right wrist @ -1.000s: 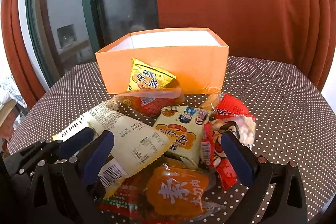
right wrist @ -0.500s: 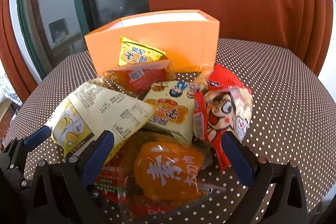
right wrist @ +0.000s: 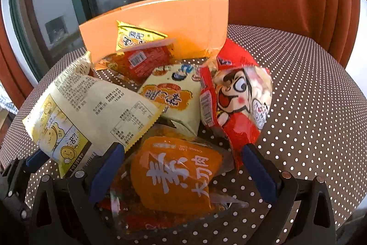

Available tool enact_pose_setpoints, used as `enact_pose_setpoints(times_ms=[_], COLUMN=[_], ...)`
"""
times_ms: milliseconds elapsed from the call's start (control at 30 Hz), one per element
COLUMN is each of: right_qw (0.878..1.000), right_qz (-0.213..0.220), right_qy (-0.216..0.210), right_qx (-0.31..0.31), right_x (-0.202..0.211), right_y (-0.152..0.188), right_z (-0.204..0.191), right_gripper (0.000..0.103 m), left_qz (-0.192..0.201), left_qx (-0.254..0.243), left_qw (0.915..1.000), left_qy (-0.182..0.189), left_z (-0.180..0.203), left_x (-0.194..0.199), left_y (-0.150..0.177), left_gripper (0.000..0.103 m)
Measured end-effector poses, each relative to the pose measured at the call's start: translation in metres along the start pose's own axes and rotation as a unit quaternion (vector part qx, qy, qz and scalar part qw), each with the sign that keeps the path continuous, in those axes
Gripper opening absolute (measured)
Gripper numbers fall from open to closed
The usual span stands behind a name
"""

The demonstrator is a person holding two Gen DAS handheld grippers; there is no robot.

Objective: Organize snacks
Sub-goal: 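Lift both held bags and carry them over the orange box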

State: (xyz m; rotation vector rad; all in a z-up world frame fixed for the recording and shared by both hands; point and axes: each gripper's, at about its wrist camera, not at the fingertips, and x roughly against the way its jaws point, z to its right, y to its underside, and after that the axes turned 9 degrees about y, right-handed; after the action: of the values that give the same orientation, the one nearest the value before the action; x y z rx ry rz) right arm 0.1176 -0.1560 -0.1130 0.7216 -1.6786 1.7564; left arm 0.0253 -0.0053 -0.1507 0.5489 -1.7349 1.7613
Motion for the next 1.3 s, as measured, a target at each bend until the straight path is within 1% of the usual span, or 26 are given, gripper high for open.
enact_pose_setpoints(times_ms=[33, 100, 133, 167, 200, 267, 333, 367, 433, 500, 600, 733, 767, 800, 833, 1033, 1133, 1300], right_qw=[1.0, 1.0, 1.0, 1.0, 1.0, 1.0, 0.998, 0.999, 0.998, 0.998, 0.997, 0.998, 0.998, 0.998, 0.998, 0.998, 0.997, 0.996], right_qz=[-0.003, -0.004, -0.004, -0.004, -0.009, -0.018, -0.035, -0.031, -0.032, -0.032, -0.031, -0.02, -0.014, -0.01, -0.001, 0.014, 0.024, 0.045], right_qy=[0.0, 0.0, 0.002, 0.002, 0.0, -0.007, -0.021, -0.018, -0.024, -0.035, -0.044, -0.037, -0.039, -0.04, -0.039, -0.05, -0.06, -0.072], right_qx=[-0.002, -0.007, -0.008, -0.01, -0.013, -0.023, -0.04, -0.039, -0.043, -0.046, -0.053, -0.049, -0.046, -0.044, -0.042, -0.041, -0.041, -0.04], right_x=[-0.001, -0.003, -0.003, -0.002, -0.004, -0.004, -0.011, -0.009, -0.008, -0.005, 0.0, 0.009, 0.014, 0.02, 0.023, 0.036, 0.041, 0.059], right_y=[0.001, 0.001, 0.001, 0.002, 0.003, 0.005, 0.006, 0.007, 0.006, 0.006, 0.006, 0.004, 0.003, 0.002, 0.001, -0.007, -0.015, -0.026], right_z=[0.001, 0.003, 0.004, 0.006, 0.007, 0.01, 0.012, 0.011, 0.011, 0.009, 0.009, 0.004, 0.003, 0.001, 0.001, -0.003, 0.003, 0.002], right_gripper=[0.103, 0.103, 0.103, 0.103, 0.103, 0.103, 0.1, 0.092, 0.087, 0.078, 0.074, 0.073, 0.061, 0.054, 0.054, 0.054, 0.053, 0.053], left_qz=[0.001, 0.001, 0.002, 0.002, 0.001, 0.003, 0.004, 0.003, 0.006, 0.009, 0.013, 0.02, 0.022, 0.026, 0.03, 0.051, 0.064, 0.083], left_qx=[-0.001, 0.0, -0.001, -0.003, -0.007, -0.016, -0.013, -0.009, -0.012, -0.015, -0.015, -0.007, -0.005, -0.004, -0.006, -0.008, -0.004, -0.006], left_qw=[1.0, 0.9999, 0.9999, 0.9998, 0.9996, 0.9996, 0.9996, 0.9995, 0.9995, 0.9994, 0.9992, 0.9987, 0.9987, 0.9985, 0.9985, 0.9978, 0.9971, 0.9959], left_qy=[0.001, 0.011, 0.014, 0.019, 0.028, 0.022, 0.025, 0.029, 0.029, 0.029, 0.034, 0.046, 0.047, 0.047, 0.045, 0.041, 0.042, 0.036], left_z=[0.0, 0.002, 0.004, 0.007, 0.009, 0.011, 0.011, 0.011, 0.012, 0.014, 0.014, 0.013, 0.011, 0.01, 0.01, 0.008, 0.006, 0.005], left_x=[0.001, 0.002, 0.002, 0.001, 0.002, 0.004, 0.004, 0.004, 0.006, 0.007, 0.011, 0.02, 0.022, 0.024, 0.027, 0.046, 0.06, 0.075], left_y=[0.0, 0.0, 0.0, 0.0, 0.0, 0.0, 0.0, -0.001, -0.001, -0.002, -0.003, -0.005, -0.005, -0.006, -0.008, -0.014, -0.018, -0.032], left_gripper=[0.077, 0.066, 0.063, 0.055, 0.049, 0.047, 0.045, 0.044, 0.042, 0.04, 0.039, 0.036, 0.035, 0.035, 0.035, 0.034, 0.034, 0.034])
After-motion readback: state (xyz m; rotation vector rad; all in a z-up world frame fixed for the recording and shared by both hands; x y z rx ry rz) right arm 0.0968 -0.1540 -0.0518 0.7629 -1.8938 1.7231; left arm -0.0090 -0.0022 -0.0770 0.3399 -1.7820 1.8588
